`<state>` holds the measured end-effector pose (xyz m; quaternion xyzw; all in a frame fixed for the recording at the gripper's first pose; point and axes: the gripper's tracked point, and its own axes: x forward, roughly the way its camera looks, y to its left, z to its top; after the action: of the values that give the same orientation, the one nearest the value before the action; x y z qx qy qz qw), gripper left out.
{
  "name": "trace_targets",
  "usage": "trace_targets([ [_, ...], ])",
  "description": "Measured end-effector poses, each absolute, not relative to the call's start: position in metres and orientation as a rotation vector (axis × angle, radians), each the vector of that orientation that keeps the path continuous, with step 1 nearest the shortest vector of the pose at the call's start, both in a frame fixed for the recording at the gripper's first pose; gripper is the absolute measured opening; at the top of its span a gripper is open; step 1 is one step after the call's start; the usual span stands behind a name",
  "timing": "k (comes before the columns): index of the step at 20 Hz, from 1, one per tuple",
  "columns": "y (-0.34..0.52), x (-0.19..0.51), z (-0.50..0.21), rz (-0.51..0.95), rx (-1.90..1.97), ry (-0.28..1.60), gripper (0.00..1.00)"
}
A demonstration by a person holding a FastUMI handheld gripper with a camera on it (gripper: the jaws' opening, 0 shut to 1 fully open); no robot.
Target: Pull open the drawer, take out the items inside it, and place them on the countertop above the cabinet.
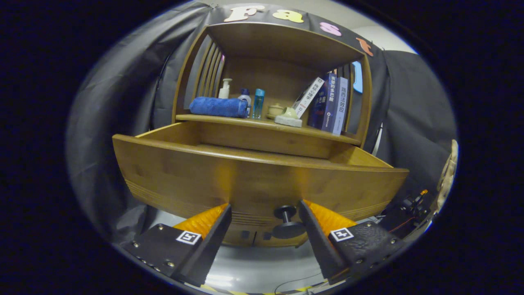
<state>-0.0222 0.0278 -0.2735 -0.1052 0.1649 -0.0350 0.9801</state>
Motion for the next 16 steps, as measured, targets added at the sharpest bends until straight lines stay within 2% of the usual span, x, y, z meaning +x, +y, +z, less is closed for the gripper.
trace_targets([
  [4,0.031,-0.011,-0.266,-0.049,-0.052,0.304,0.99],
  [16,0.032,0.027,-0.260,-0.057,-0.095,0.283,0.99],
])
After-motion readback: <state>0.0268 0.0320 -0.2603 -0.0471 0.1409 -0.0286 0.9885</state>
